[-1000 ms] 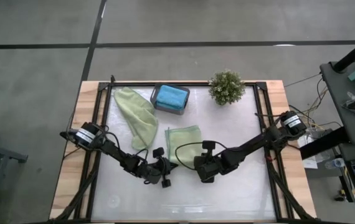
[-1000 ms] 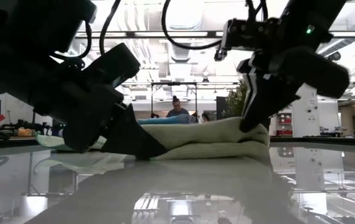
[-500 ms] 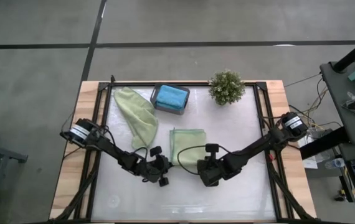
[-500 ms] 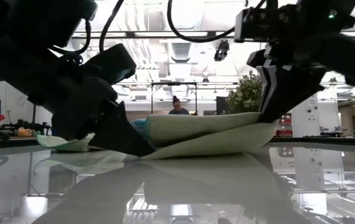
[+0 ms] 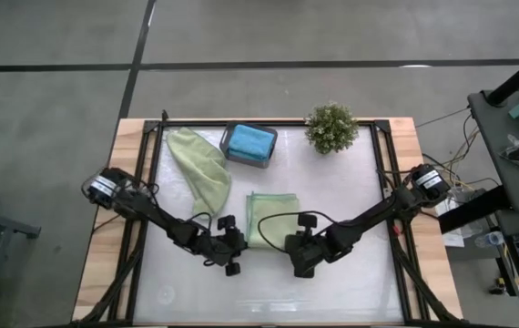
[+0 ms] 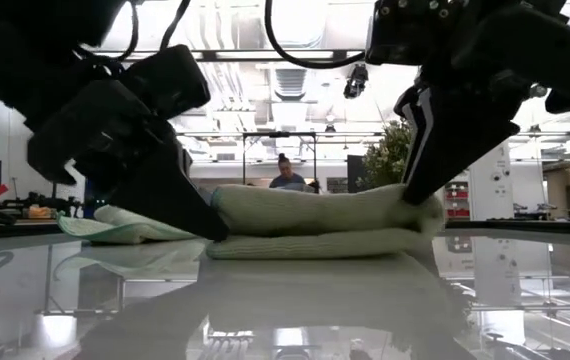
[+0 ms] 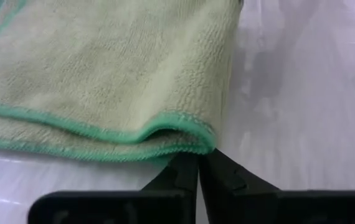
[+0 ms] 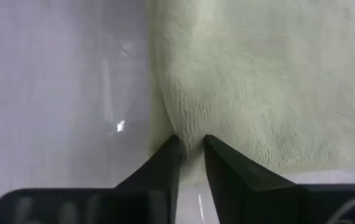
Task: Fold microfiber towels
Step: Fold the bottom green microfiber towel
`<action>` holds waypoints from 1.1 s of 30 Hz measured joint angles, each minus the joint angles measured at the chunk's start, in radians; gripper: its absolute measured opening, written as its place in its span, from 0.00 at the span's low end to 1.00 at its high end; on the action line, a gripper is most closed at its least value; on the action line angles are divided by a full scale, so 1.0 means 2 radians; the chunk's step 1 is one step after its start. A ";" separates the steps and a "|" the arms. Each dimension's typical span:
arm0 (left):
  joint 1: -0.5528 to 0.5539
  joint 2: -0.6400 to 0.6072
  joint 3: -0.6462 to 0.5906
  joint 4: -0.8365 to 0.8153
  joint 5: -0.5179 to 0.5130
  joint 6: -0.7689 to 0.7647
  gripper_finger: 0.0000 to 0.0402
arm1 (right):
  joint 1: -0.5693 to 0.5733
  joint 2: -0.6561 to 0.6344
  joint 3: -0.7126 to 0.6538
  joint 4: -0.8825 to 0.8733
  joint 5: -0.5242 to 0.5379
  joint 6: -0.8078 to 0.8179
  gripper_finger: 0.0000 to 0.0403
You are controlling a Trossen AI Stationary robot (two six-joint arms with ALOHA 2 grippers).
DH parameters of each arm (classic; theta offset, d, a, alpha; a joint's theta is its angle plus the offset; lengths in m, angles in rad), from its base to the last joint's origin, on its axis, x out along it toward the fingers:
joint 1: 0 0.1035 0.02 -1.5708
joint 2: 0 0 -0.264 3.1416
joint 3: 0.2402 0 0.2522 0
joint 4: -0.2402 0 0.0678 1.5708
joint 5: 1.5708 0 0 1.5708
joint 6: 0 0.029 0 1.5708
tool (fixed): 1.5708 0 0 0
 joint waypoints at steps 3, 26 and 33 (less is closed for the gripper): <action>0.000 -0.023 0.000 -0.032 0.026 0.002 0.00 | 0.002 0.000 0.004 0.002 -0.019 -0.011 0.21; 0.006 -0.008 -0.007 0.071 0.003 0.075 0.00 | -0.035 -0.033 -0.032 0.106 0.107 -0.144 0.24; 0.008 0.013 -0.008 0.070 0.038 0.062 0.00 | -0.084 -0.034 -0.078 0.149 0.107 -0.161 0.24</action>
